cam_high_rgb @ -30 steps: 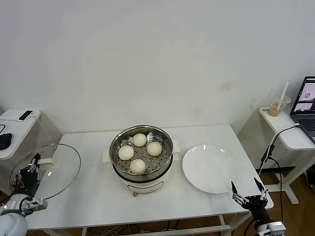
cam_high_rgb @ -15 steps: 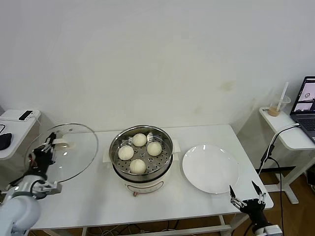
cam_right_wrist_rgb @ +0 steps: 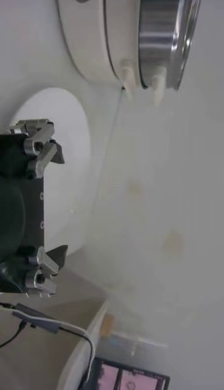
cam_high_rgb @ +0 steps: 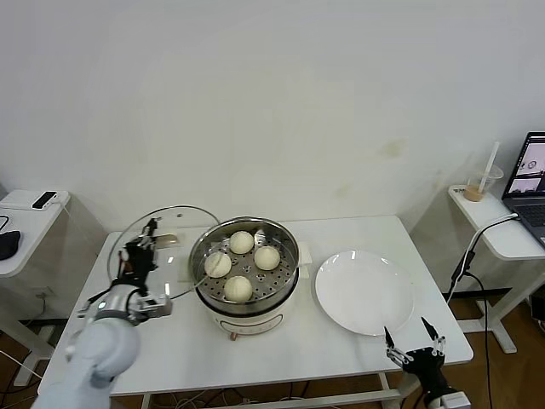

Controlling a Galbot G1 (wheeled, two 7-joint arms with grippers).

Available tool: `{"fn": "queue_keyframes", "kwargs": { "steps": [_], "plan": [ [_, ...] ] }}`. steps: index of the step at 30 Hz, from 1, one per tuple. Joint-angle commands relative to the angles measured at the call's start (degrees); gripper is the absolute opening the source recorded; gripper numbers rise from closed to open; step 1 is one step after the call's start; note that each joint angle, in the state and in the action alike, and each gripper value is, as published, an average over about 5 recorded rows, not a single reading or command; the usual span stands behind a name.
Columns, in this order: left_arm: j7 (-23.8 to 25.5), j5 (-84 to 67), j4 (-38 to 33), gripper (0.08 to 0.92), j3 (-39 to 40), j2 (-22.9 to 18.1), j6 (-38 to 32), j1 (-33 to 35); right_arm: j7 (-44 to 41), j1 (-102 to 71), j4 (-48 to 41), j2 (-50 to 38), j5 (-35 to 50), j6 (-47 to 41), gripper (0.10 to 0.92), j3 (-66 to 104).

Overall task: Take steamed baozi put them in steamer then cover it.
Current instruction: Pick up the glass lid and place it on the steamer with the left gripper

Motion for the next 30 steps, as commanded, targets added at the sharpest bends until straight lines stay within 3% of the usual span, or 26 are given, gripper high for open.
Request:
{"fn": "queue_keyframes", "kwargs": {
  "steps": [1,17,30],
  "plan": [
    [6.8,11.2,1.3,0.148,12.8,-8.5,5.4,-10.0,0.0,0.4,-1.3,0.5,-2.9,0.6,0.823,-1.5],
    [8.6,19.1,6.0,0.148,16.0,-16.9,5.9,-12.0,0.5,0.8,-1.6,1.2,-3.8,-0.4,0.823,-2.8],
    [8.7,21.0,9.6,0.148,17.6,-19.6,5.6,-12.7,0.5,0.7,-1.9,1.5,-4.2,-0.2,0.823,-3.0]
  ]
}}
